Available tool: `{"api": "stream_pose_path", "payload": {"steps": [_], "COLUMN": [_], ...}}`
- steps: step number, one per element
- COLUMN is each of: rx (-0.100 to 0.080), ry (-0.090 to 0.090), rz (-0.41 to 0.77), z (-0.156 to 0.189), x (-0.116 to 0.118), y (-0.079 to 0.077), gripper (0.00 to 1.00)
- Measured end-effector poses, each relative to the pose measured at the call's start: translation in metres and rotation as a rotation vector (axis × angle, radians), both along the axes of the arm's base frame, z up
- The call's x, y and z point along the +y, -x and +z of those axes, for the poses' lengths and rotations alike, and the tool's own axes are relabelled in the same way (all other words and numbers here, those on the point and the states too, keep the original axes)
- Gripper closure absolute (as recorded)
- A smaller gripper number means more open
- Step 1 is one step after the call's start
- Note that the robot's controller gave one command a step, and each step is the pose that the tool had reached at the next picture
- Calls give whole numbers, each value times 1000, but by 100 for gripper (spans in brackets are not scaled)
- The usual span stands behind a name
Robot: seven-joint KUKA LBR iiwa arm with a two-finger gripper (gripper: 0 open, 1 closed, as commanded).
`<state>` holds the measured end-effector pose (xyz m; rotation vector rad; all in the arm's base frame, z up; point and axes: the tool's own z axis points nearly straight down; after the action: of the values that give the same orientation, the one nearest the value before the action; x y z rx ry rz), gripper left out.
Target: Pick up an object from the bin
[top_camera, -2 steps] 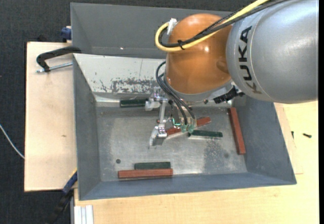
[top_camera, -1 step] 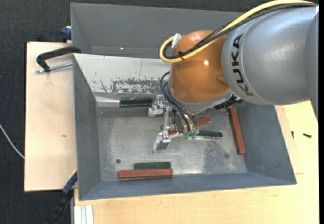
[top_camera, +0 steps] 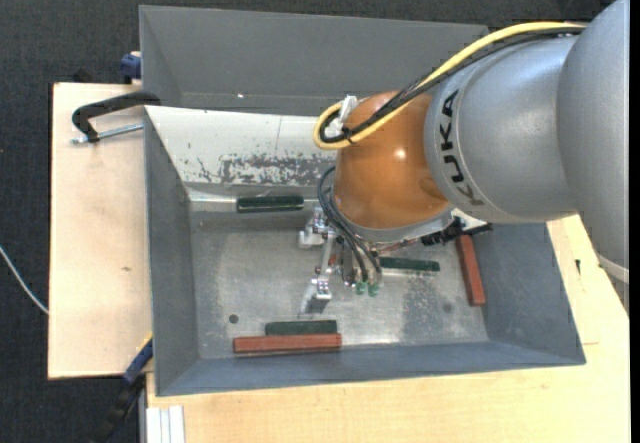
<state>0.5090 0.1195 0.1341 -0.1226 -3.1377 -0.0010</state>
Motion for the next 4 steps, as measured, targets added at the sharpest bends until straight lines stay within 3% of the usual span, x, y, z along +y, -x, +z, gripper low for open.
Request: {"api": "stream_pose_path", "payload": {"steps": [1, 2, 3, 4], "rx": [2, 5, 5, 0], "ry": [1, 0, 0, -1], "rz": [64, 69, 69, 38], "z": [-12, -52, -52, -15], "x": [-8, -5, -5, -14], "y": [11, 14, 14, 18], "gripper": [0, 100, 100, 100]}}
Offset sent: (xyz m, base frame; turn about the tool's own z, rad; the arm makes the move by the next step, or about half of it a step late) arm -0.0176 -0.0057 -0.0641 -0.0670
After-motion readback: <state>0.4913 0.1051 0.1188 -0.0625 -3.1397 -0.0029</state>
